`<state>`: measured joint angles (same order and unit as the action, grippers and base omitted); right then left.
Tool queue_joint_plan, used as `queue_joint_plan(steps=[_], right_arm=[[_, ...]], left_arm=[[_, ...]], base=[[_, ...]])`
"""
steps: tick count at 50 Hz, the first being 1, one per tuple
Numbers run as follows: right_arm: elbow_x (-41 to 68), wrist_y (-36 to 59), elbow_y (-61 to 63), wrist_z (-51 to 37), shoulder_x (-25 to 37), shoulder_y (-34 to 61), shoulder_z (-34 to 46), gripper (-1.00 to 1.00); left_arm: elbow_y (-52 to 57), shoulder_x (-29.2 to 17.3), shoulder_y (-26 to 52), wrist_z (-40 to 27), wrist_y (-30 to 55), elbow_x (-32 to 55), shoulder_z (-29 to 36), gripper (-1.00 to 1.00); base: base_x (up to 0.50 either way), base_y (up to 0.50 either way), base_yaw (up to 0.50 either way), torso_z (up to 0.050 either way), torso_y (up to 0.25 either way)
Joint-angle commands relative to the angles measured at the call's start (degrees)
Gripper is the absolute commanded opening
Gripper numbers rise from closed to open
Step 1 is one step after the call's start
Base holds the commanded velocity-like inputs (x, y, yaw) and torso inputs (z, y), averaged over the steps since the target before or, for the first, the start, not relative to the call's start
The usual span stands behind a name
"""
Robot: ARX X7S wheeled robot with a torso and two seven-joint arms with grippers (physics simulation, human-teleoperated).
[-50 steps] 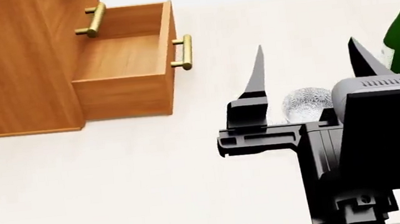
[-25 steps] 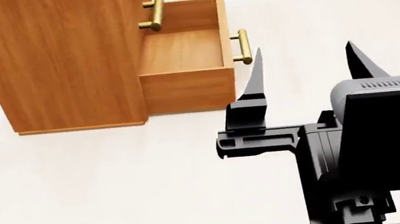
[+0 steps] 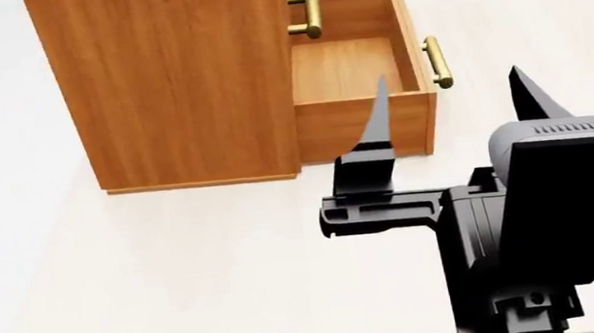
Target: Put the bowl in the bottom drawer of the cabinet and close it.
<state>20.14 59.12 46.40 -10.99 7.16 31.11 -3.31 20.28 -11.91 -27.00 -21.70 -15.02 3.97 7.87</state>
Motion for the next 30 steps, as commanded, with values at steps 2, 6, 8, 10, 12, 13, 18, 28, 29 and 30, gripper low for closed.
queue_joint_plan(steps=[2, 6, 8, 10, 12, 13, 18, 28, 29, 30], right_arm=[[0.92, 0.01, -0.59, -0.77, -0.06, -0.17, -0.65, 1.00], [0.44, -1.17, -0.87, -0.84, 0.52, -0.50, 0.25, 1.00], [-0.13, -1.26, -1.73, -1.08, 1.06, 0.27, 0.96, 1.00], [-0.18, -1.15, -1.87, -1.25, 1.19, 0.46, 1.20, 1.00], [0.11, -1.10, -1.75, -1.27, 1.14, 0.54, 1.08, 1.00], [0.18, -1.27, -1.88, -1.29, 1.08, 0.44, 1.02, 1.00], [0.27, -2.40, -2.35, -1.30, 1.12, -0.17, 1.07, 1.00], [0.70, -3.32, -2.73, -1.55, 1.25, -0.82, 1.17, 1.00], [0.69, -3.42, -2.75, -1.60, 1.30, -0.85, 1.25, 1.00], [0.81, -3.40, -2.75, -1.61, 1.29, -0.84, 1.20, 1.00]], left_arm=[[-0.18, -0.40, 0.02, -0.41, -0.33, 0.09, 0.37, 1.00], [-0.40, -0.50, 0.09, -0.53, -0.50, 0.14, 0.48, 1.00], [-0.42, -0.46, 0.13, -0.77, -0.63, -0.33, 0.60, 1.00], [-0.39, -0.55, 0.16, -0.83, -0.59, -0.20, 0.61, 1.00], [-0.25, -0.64, 0.08, -0.89, -0.57, -0.12, 0.63, 1.00], [-0.25, -0.68, 0.06, -0.94, -0.62, -0.14, 0.64, 1.00], [-0.19, -0.86, 0.10, -1.08, -0.60, -0.07, 0.78, 1.00], [-0.23, -1.13, 0.16, -1.43, -0.68, 0.14, 1.00, 1.00], [-0.29, -1.16, 0.18, -1.45, -0.74, 0.15, 1.04, 1.00], [-0.47, -1.17, 0.24, -1.47, -0.87, 0.16, 1.06, 1.00]], base=[[0.29, 0.00, 0.00, 0.000, 0.000], [0.50, 0.00, 0.00, 0.000, 0.000], [0.25, 0.00, 0.00, 0.000, 0.000], [0.00, 0.00, 0.00, 0.000, 0.000], [0.00, 0.00, 0.00, 0.000, 0.000], [0.12, 0.00, 0.00, 0.000, 0.000], [0.35, 0.00, 0.00, 0.000, 0.000], [0.50, 0.00, 0.00, 0.000, 0.000], [0.50, 0.00, 0.00, 0.000, 0.000], [0.50, 0.00, 0.00, 0.000, 0.000]])
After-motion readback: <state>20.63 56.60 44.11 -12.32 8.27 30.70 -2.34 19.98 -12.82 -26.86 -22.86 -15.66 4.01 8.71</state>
